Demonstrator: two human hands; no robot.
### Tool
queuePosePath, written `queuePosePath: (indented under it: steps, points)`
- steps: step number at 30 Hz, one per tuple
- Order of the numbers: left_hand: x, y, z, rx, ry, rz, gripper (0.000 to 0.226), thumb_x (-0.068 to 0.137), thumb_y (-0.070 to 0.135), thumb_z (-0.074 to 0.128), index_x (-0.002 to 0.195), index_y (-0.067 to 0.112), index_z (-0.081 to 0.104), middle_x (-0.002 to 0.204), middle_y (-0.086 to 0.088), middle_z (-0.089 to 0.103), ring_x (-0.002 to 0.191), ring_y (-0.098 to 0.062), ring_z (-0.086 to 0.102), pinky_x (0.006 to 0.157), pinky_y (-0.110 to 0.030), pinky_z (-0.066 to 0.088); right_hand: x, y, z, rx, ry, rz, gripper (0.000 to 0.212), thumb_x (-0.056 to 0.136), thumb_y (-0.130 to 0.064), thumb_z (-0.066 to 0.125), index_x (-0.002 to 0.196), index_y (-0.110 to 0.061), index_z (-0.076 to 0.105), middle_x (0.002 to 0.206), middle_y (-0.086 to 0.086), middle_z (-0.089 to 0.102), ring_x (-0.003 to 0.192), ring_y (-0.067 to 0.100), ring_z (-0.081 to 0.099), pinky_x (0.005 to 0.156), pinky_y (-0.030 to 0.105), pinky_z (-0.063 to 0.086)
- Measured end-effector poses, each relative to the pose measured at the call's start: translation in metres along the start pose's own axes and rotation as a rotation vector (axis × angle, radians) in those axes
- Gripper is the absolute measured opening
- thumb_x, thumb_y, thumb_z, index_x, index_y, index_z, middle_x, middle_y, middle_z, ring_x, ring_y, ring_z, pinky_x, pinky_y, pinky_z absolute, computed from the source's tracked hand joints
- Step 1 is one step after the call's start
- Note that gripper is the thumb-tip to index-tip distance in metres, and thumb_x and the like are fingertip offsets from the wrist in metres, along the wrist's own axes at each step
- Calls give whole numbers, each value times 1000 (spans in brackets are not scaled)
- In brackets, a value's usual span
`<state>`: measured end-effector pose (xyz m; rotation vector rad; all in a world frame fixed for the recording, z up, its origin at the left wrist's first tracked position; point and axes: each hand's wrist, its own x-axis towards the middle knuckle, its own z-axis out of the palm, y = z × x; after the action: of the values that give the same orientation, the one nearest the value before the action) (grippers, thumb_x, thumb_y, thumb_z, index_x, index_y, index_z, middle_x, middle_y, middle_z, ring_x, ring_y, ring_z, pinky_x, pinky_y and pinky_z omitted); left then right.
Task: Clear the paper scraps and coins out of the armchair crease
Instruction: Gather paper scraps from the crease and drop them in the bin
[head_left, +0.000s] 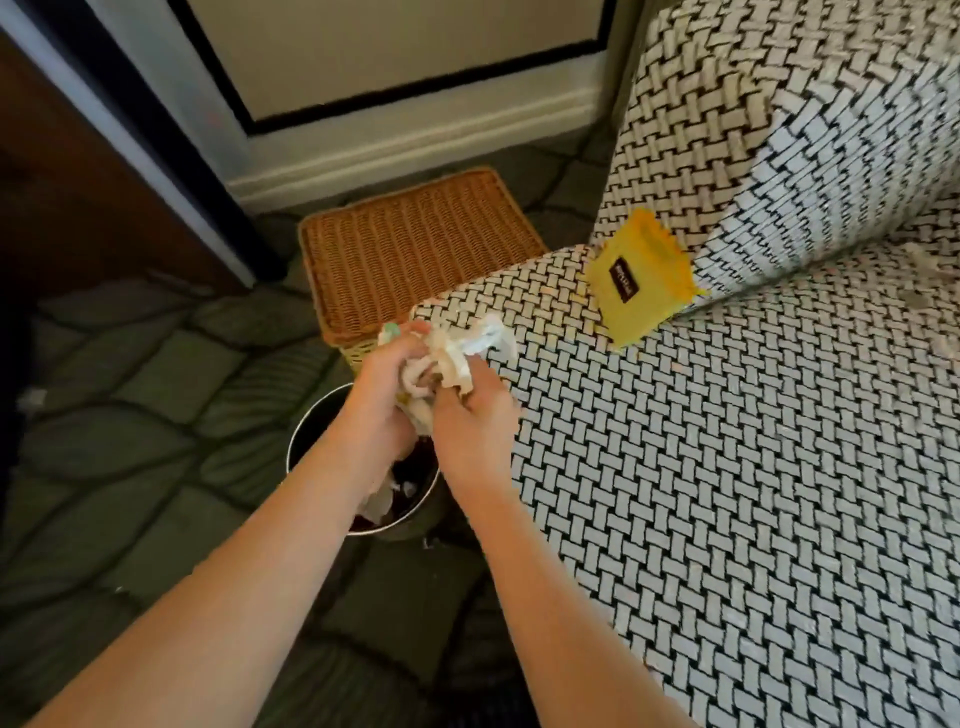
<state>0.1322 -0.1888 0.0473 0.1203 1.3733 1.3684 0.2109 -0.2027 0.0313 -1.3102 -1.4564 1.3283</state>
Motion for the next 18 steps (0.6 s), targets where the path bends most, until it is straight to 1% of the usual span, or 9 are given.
queuePosePath:
  steps: [3, 5, 7, 9, 10, 12, 14, 16, 18]
  points:
    - [10, -13, -44, -29, 112, -29, 19, 87, 5, 41, 93, 11, 58, 70, -6, 63, 62, -16, 58, 56, -23, 47, -4, 25, 31, -40, -152, 38, 23, 87, 0, 45, 101, -5, 62, 78, 4, 59, 64, 9, 48, 63, 23, 41]
    - [27, -30, -76, -49, 215, -92, 19, 86, 9, 46, 100, 7, 58, 81, -10, 61, 70, -19, 58, 61, -26, 49, -4, 47, 53, -28, -227, 156, 22, 87, -2, 44, 95, -11, 63, 79, 0, 57, 72, 10, 49, 72, 24, 42]
    - [44, -45, -104, -40, 320, -152, 27, 82, 15, 52, 104, 1, 60, 90, -13, 63, 77, -22, 62, 66, -30, 51, -1, 67, 73, -34, -298, 287, 22, 89, -4, 43, 95, -10, 63, 84, 2, 62, 77, 11, 52, 77, 24, 44]
    - [60, -57, -129, 8, 397, -175, 42, 78, 18, 56, 117, 1, 57, 98, -14, 65, 85, -24, 63, 70, -33, 51, 1, 89, 95, -20, -345, 426, 30, 89, -7, 44, 113, -8, 61, 108, 10, 64, 99, 19, 58, 94, 32, 46]
    - [65, -63, -140, 7, 427, -194, 44, 77, 18, 57, 117, 2, 57, 99, -15, 66, 88, -25, 64, 72, -34, 52, 0, 99, 106, -16, -359, 498, 35, 88, -8, 44, 121, -9, 57, 117, 11, 62, 108, 24, 56, 99, 38, 44]
    - [75, -72, -160, 7, 519, -221, 36, 78, 17, 57, 111, 1, 57, 95, -16, 66, 89, -27, 64, 79, -36, 51, -2, 118, 127, 51, -380, 629, 42, 87, -7, 46, 129, -11, 51, 123, 13, 58, 115, 29, 53, 101, 42, 42]
    - [83, -78, -175, 2, 615, -208, 40, 81, 19, 56, 116, 1, 56, 102, -18, 65, 94, -30, 62, 84, -37, 51, -3, 130, 142, 213, -357, 793, 49, 86, -2, 47, 133, -12, 44, 123, 14, 57, 113, 29, 54, 100, 42, 44]
    - [93, -87, -187, -25, 604, -194, 58, 74, 26, 61, 128, 7, 50, 115, -19, 61, 100, -35, 61, 80, -39, 53, 0, 137, 146, 379, -312, 942, 48, 84, 2, 45, 131, -8, 44, 116, 16, 58, 106, 30, 56, 94, 40, 47]
    - [126, -110, -215, -82, 592, -221, 87, 53, 37, 69, 133, 14, 44, 122, -17, 58, 103, -38, 60, 80, -47, 53, 5, 144, 144, 550, -294, 996, 43, 85, 4, 40, 127, -5, 46, 118, 19, 57, 104, 32, 55, 86, 40, 46]
